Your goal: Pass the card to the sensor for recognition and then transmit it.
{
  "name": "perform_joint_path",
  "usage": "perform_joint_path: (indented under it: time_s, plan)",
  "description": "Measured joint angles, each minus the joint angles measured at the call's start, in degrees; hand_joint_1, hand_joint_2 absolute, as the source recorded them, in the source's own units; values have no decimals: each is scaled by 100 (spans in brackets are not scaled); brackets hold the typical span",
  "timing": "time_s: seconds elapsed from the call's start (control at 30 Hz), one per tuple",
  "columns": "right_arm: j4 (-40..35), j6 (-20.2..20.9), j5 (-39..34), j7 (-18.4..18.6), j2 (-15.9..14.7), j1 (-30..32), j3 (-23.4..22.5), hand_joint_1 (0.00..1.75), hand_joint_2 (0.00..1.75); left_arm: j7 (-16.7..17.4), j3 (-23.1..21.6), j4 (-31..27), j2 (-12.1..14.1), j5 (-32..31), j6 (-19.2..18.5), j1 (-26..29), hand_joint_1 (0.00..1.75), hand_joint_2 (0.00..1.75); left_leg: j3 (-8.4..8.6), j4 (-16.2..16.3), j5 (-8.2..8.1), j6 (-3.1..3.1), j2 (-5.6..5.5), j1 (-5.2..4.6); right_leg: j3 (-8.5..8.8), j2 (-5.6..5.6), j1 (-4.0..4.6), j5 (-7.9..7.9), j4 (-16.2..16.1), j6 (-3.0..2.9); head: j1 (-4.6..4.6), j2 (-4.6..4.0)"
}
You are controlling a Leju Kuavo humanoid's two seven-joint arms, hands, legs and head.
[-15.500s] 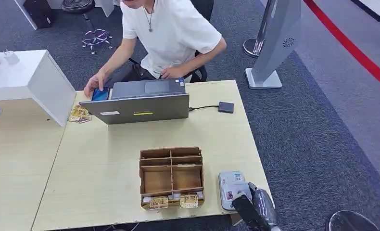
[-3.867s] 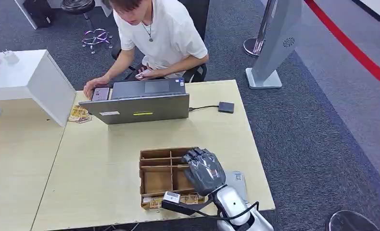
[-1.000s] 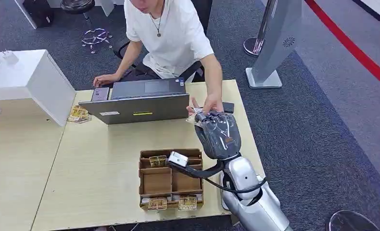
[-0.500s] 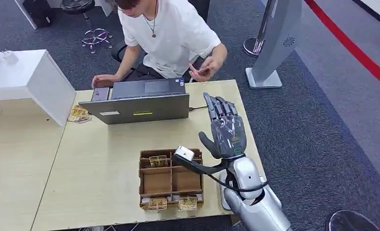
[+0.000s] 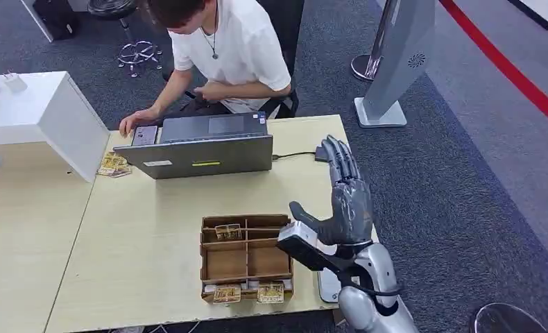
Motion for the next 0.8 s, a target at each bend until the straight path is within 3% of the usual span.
perform_joint_path:
  time_s: [0.33, 0.63, 0.8]
  plan:
    - [-691, 153, -1129, -792, -4, 783, -646, 0, 0, -72, 63, 0, 7, 109, 68, 31, 0, 0, -5, 0, -1, 1, -2, 0, -3, -2, 0, -1, -2, 0, 0, 0]
    - [-818, 164, -1634, -1137, 9, 1448, -1540, 0, 0, -55, 181, 0, 22, 175, 116, 43, 0, 0, -6, 0, -3, 3, -1, -1, -5, -2, 0, -1, -2, 1, -2, 0]
    - [-741, 274, -1962, -1361, 173, 1765, -2167, 0, 0, 2, 245, 0, 26, 188, 136, 58, 0, 0, -8, 0, -4, 1, -3, 0, -7, -2, 0, -1, -2, 0, 0, 0]
